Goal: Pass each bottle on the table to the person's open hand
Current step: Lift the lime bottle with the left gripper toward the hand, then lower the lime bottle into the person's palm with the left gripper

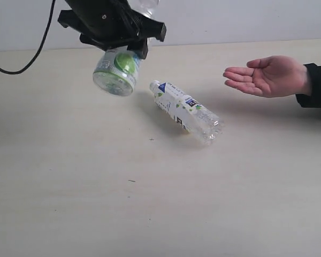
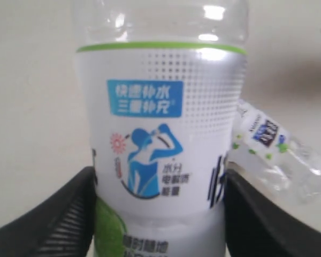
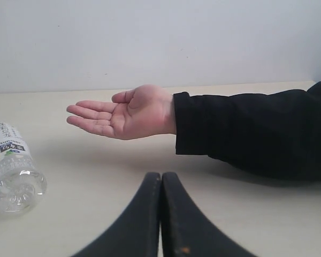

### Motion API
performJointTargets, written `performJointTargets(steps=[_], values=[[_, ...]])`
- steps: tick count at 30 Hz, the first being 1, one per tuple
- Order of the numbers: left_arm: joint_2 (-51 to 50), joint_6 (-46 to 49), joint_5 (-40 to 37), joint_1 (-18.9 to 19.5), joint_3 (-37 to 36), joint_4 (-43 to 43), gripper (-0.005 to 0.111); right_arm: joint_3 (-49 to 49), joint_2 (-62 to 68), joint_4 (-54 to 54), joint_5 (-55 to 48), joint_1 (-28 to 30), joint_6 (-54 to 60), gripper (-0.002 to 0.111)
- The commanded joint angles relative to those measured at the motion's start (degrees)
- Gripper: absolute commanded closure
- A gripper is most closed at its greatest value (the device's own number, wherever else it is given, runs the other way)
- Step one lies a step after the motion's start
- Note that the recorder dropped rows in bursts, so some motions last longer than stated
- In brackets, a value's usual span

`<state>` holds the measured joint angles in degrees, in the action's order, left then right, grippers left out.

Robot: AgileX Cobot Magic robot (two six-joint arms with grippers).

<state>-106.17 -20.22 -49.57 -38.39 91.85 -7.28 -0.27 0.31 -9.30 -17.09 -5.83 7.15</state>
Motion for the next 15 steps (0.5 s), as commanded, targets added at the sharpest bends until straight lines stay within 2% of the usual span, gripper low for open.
performJointTargets(steps=[1,7,12,15], values=[[4.57,-1.48,1.31,-2.34,-0.67,6.27,0.107,0.27,-0.31,-0.17,0.46,0.44,0.16,0.108],[6.08,-2.68,7.4,-9.08,-0.67,8.75,0.107,0.27,-0.31,-0.17,0.46,0.44,0.16,0.108],[3.5,-10.34,17.38,-14.33,-0.67,8.98,0.107,0.27,-0.31,-0.17,0.46,0.44,0.16,0.108],[1.28,-13.33,23.61,-16.07,-0.54,9.39,0.107,0.27,-0.31,-0.17,0.46,0.44,0.16,0.108]])
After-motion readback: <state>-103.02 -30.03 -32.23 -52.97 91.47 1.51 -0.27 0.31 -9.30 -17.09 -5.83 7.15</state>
